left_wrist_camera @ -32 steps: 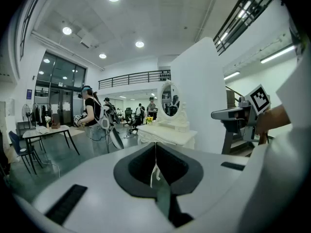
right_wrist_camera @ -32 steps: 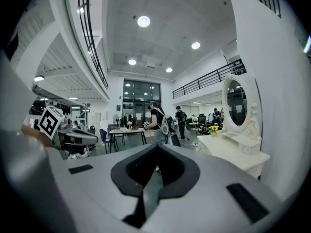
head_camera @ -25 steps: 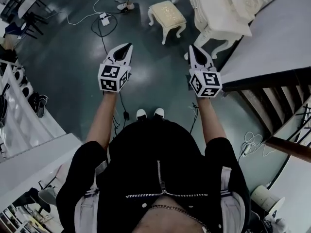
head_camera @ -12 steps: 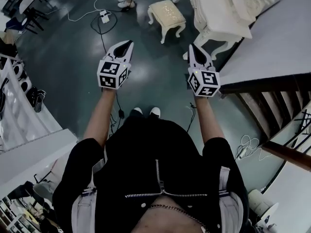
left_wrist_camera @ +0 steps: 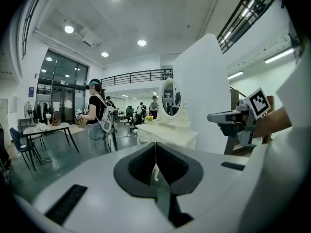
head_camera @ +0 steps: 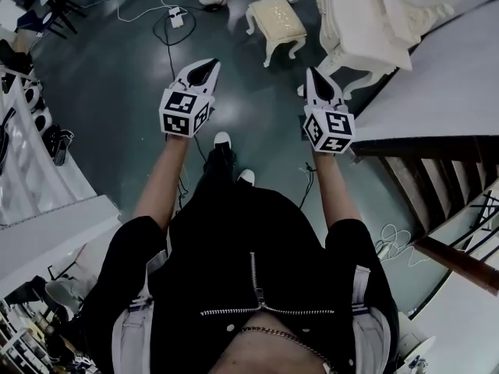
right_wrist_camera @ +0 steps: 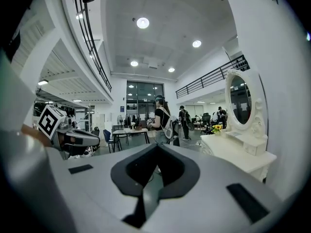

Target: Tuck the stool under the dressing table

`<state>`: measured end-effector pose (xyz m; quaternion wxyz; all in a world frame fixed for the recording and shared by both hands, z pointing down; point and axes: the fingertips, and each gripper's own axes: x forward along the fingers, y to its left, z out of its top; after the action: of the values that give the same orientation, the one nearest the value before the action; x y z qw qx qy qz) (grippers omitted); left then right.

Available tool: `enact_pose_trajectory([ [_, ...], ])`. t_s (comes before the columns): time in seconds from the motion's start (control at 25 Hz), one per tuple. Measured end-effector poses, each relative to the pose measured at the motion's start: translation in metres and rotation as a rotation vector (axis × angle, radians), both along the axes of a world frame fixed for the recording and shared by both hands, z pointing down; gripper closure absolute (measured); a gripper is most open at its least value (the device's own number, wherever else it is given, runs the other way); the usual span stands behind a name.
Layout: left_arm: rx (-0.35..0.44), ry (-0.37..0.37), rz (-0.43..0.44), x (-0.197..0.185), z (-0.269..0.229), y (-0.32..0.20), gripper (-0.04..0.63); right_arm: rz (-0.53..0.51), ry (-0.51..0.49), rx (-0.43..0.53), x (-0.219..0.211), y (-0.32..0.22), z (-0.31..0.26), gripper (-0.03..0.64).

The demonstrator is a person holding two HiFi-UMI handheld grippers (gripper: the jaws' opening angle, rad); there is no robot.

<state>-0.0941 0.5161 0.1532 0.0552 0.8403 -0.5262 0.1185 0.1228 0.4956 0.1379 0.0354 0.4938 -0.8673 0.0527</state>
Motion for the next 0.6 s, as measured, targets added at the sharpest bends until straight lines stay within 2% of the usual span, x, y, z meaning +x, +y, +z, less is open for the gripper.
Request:
enact_pose_trajectory([
  [0.28,-0.004,0.017,0.013,-0.006,0.010,-0.042,0.574,0.001,0.018,-0.020,-0.012,-0.036,0.014,0.611],
  [0.6,-0.015,0.038,0.055,-0.024,0.016,-0.129,0.574,0.037,0.038,-0.029,-0.035,-0.114,0.013,0.611],
])
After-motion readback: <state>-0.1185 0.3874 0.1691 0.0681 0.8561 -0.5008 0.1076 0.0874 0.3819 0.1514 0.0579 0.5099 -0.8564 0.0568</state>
